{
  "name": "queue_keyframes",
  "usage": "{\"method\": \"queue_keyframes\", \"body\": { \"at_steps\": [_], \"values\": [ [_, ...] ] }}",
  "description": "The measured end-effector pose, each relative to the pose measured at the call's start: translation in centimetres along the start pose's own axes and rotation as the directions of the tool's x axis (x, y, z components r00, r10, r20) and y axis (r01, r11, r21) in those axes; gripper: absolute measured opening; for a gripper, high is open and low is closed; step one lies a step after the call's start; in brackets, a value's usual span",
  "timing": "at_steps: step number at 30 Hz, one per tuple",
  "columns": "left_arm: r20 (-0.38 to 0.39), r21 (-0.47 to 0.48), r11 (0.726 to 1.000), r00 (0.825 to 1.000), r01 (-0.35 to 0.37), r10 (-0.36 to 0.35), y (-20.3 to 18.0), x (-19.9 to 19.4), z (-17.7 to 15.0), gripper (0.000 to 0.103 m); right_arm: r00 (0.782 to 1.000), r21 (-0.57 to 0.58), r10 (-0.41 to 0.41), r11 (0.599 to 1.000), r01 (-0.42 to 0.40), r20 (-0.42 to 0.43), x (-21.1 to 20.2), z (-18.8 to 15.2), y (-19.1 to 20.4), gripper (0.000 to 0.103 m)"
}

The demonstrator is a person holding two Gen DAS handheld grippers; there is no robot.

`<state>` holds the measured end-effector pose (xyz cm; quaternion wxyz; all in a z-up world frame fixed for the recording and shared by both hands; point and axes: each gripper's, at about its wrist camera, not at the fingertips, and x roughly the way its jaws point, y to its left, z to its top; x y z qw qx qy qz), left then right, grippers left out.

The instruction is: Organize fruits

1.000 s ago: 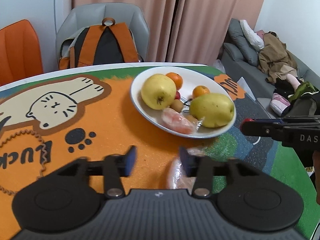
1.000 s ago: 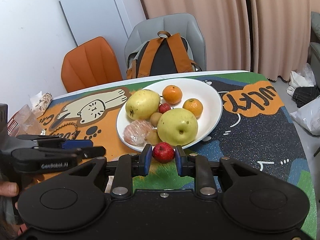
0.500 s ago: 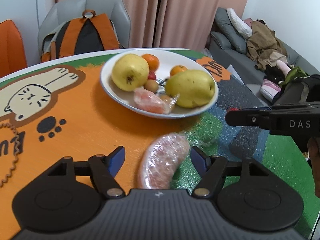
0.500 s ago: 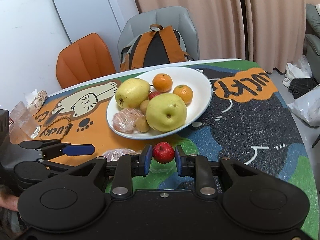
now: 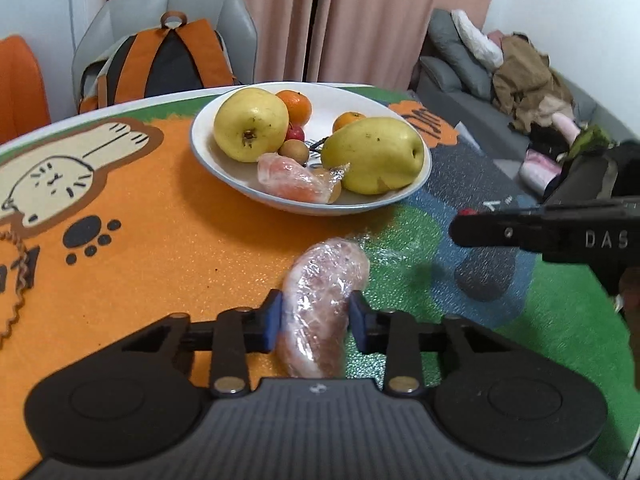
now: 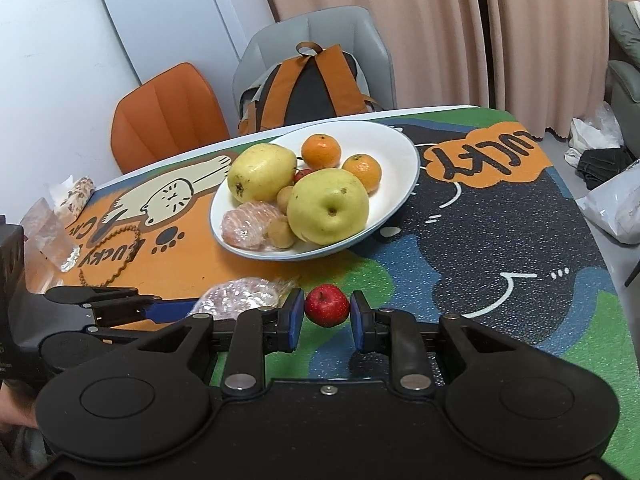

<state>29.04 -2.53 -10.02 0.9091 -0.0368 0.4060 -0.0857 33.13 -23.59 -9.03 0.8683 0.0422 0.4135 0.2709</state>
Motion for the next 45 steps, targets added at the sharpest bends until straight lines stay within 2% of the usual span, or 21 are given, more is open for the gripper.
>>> {"method": "queue_keyframes", "body": {
  "at_steps": [5, 15, 23, 36, 45],
  "values": [
    [0.036, -0.009, 1.0, 0.999, 0.015, -0.015, 0.1, -1.2, -0.1, 0.02, 1.0, -0.004, 0.001, 1.0, -0.001, 0.003, -0.1, 0.1, 0.3, 0.024],
    [0.079, -0.056, 0.998, 0.997, 0.021, -0.017, 0.8, -2.9, -0.3, 0.018, 1.0, -0.014, 0.017, 1.0, -0.017, 0.002, 0.0, 0.0, 1.2, 0.024],
    [0.13, -0.065, 0.998, 0.991, -0.01, 0.018, 1.5, -5.5, 0.3, 0.016, 0.999, -0.02, 0.034, 0.999, -0.034, 0.026, -0.6, 0.7, 1.6, 0.024],
    [0.214, -0.056, 0.998, 0.976, -0.029, 0.041, 1.9, -8.5, 3.3, 0.015, 0.996, -0.011, 0.034, 0.999, -0.034, 0.076, -1.2, 2.7, 0.9, 0.024],
    [0.249, -0.029, 0.999, 0.968, -0.027, 0.033, 1.4, -7.8, 6.4, 0.015, 0.995, -0.004, 0.018, 1.0, -0.017, 0.099, -1.2, 4.2, -0.2, 0.024]
  ]
}}
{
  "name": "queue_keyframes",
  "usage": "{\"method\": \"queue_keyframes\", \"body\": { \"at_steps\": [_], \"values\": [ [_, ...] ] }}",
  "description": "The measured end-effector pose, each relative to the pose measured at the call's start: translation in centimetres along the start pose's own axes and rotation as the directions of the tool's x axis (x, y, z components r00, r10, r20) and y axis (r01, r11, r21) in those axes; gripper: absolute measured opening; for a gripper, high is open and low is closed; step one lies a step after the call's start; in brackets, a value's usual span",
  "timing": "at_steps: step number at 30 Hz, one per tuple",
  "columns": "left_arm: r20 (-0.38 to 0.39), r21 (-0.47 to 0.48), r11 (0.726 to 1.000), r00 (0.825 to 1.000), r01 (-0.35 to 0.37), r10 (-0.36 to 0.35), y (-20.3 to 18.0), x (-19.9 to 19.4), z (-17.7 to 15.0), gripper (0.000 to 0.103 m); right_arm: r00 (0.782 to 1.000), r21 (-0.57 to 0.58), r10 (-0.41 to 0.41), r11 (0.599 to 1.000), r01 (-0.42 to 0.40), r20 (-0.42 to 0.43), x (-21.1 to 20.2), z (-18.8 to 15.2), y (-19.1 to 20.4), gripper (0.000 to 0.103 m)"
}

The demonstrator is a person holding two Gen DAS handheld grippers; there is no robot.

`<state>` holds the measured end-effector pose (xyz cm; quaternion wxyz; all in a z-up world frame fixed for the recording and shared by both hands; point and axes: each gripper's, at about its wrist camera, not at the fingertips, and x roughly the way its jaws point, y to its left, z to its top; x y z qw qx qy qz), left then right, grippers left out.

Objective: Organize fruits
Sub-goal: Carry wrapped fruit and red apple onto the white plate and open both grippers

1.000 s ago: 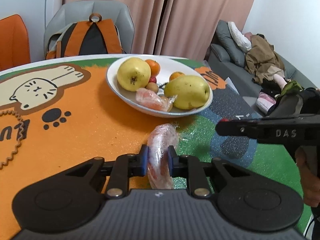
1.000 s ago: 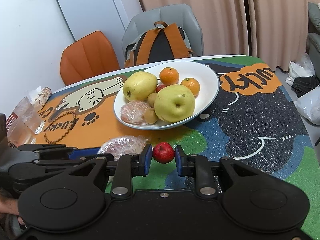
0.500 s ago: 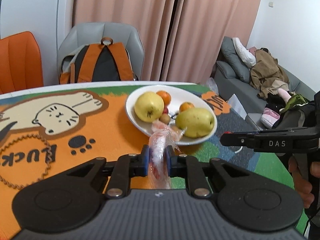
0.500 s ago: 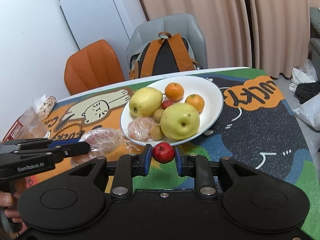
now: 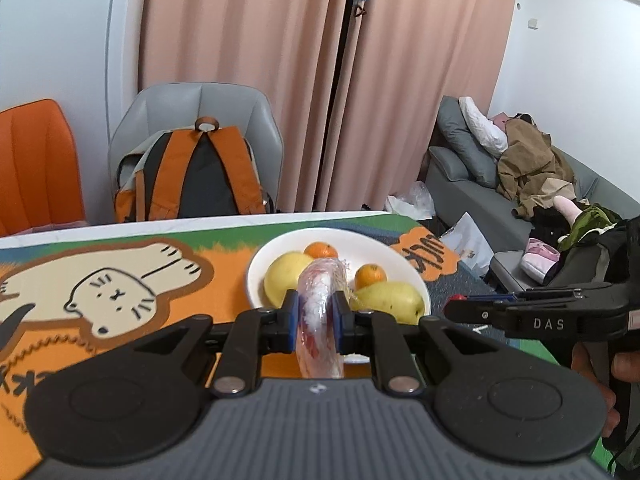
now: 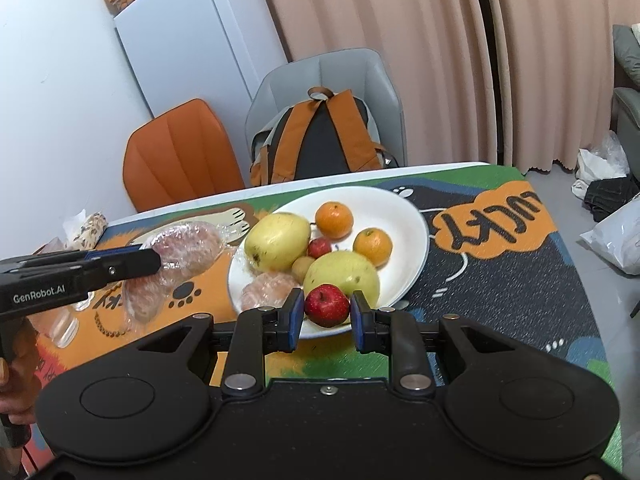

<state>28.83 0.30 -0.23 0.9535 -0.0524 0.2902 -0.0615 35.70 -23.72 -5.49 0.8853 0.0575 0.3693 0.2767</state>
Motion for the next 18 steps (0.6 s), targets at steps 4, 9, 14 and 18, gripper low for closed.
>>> {"method": "queue_keyframes", "body": {
  "at_steps": [4, 9, 14, 18],
  "values": [
    [-0.007, 0.014, 1.0, 1.0, 0.008, -0.008, -0.5, 1.5, 0.9, 0.015, 1.0, 0.001, -0.008, 1.0, 0.008, 0.002, 0.3, 0.7, -0.6, 0.024],
    [-0.014, 0.024, 1.0, 1.0, 0.019, -0.018, -0.7, 3.6, 2.1, 0.015, 1.0, 0.008, -0.016, 1.0, 0.016, 0.003, 1.0, 1.8, -1.7, 0.024],
    [-0.023, 0.035, 0.999, 0.999, 0.028, -0.027, -1.0, 5.6, 2.7, 0.015, 1.0, 0.018, -0.023, 1.0, 0.023, -0.004, 2.1, 2.6, -2.8, 0.024],
    [-0.031, 0.042, 0.998, 0.999, 0.044, -0.043, -1.4, 7.4, 3.3, 0.015, 1.0, 0.024, -0.021, 0.999, 0.022, -0.016, 3.2, 3.1, -3.5, 0.024]
  ]
}}
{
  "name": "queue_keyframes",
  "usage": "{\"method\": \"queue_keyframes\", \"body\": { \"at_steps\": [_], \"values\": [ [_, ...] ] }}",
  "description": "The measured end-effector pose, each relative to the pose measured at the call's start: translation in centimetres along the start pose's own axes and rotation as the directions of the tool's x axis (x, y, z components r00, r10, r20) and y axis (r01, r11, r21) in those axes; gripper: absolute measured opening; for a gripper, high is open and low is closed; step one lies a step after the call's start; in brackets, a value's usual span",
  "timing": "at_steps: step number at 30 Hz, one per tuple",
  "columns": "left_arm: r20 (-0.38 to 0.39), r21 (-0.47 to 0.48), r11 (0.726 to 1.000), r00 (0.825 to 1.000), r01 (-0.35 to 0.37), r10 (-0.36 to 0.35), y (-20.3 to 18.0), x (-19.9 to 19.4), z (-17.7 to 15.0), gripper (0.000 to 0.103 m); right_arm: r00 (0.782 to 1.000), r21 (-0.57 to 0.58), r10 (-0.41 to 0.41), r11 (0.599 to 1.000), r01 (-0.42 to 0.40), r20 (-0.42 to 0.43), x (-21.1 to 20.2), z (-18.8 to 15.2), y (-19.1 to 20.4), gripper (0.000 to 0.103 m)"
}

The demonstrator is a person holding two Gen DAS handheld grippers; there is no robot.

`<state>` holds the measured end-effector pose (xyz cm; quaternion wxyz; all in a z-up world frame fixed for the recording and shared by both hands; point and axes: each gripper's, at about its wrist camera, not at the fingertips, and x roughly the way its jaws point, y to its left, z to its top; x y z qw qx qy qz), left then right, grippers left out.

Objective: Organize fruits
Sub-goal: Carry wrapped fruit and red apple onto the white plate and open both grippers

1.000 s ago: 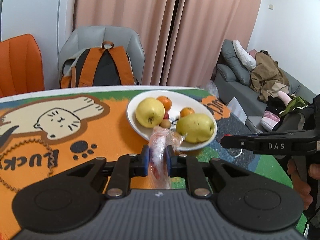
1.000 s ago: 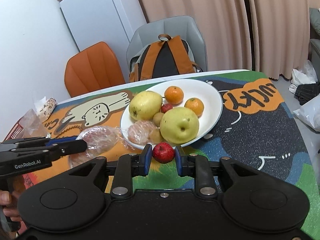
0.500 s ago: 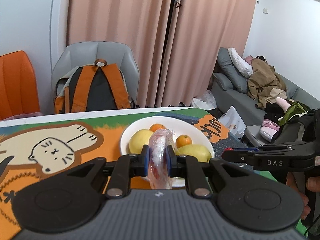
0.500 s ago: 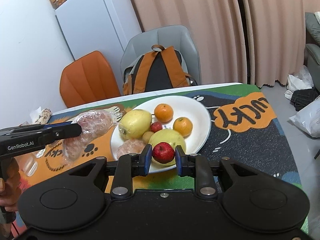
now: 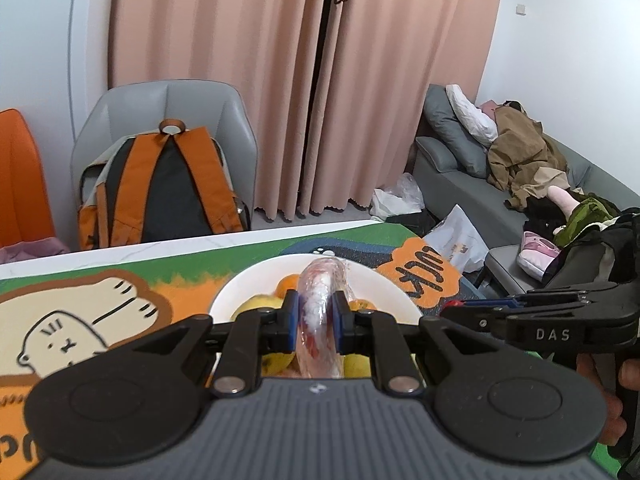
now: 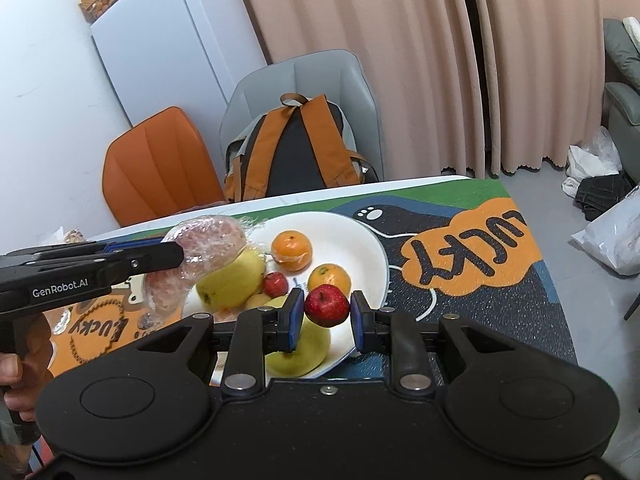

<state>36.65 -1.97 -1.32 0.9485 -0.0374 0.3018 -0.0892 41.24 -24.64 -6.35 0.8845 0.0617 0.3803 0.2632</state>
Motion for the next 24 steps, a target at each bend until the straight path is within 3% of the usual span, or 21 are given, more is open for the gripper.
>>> {"method": "queue_keyframes", "body": {
  "at_steps": [14, 18, 24],
  "values": [
    [-0.016, 0.033, 0.999, 0.999, 0.044, -0.043, -1.4, 5.0, 1.8, 0.015, 1.0, 0.053, 0.004, 0.999, -0.003, -0.005, 1.1, 0.6, -1.9, 0.028],
    [-0.029, 0.073, 0.997, 1.0, 0.004, -0.002, -2.2, 6.0, 1.7, 0.016, 1.0, 0.054, 0.001, 0.999, -0.001, -0.011, 0.8, 0.2, -2.0, 0.028],
    [-0.059, 0.074, 0.997, 0.998, 0.0, 0.004, -2.1, 5.2, 1.1, 0.018, 1.0, 0.055, 0.004, 0.998, -0.003, -0.019, 0.7, -0.1, -1.6, 0.028]
  ]
}}
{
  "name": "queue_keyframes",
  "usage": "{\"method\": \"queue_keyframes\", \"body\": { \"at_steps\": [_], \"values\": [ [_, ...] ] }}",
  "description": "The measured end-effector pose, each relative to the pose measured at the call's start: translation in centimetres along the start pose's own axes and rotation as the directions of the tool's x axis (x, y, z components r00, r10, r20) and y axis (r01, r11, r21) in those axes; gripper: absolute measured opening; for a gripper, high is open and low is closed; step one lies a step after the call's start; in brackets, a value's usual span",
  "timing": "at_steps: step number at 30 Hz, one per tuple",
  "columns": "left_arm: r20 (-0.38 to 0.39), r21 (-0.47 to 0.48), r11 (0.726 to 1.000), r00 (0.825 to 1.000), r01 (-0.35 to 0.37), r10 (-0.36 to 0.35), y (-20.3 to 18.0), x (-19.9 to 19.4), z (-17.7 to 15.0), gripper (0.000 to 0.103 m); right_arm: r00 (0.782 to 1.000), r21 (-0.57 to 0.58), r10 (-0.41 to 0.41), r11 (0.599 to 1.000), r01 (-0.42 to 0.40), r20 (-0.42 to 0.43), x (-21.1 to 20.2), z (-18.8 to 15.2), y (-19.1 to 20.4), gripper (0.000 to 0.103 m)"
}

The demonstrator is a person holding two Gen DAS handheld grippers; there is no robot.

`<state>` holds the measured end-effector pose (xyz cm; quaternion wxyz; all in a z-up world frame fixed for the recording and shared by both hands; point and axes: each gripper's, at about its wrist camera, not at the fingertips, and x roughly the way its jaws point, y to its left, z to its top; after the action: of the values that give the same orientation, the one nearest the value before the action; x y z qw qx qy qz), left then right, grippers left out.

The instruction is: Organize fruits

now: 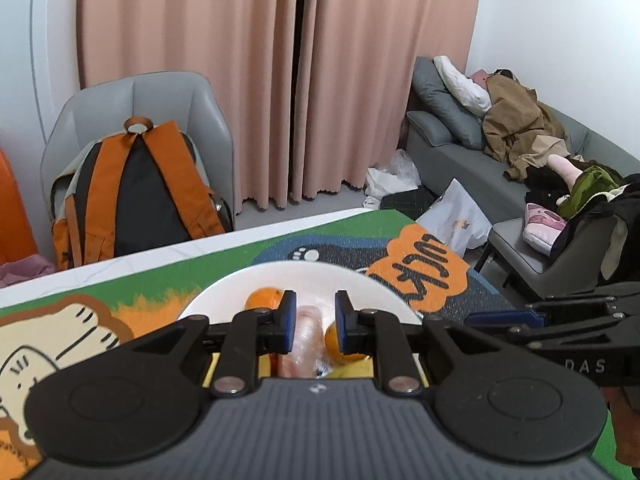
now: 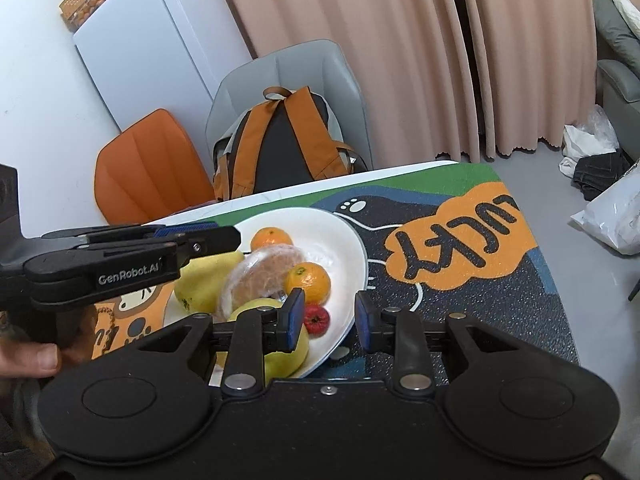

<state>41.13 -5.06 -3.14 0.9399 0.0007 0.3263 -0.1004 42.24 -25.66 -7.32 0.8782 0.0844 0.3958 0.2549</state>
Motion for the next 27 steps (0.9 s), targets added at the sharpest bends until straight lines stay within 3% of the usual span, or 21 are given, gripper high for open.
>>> {"method": "queue_keyframes", "body": {
  "at_steps": [15, 20, 27],
  "values": [
    [-0.043, -0.05, 0.998, 0.998, -0.043, 0.041, 1.4, -5.4, -2.0, 0.026, 1.0, -0.004, 0.028, 1.0, -0.028, 0.0, -1.7, -1.1, 2.7, 0.031],
    [-0.031, -0.068, 0.996, 0.998, -0.058, 0.056, 1.4, -7.4, -2.7, 0.053, 0.999, -0.002, 0.031, 1.0, -0.031, 0.013, -2.9, -1.4, 3.4, 0.035],
    [-0.007, -0.102, 0.992, 0.998, -0.07, 0.07, 1.2, -10.3, -3.5, 0.068, 0.999, -0.021, 0.035, 0.999, -0.034, 0.037, -5.1, -1.9, 4.6, 0.042]
  ]
}}
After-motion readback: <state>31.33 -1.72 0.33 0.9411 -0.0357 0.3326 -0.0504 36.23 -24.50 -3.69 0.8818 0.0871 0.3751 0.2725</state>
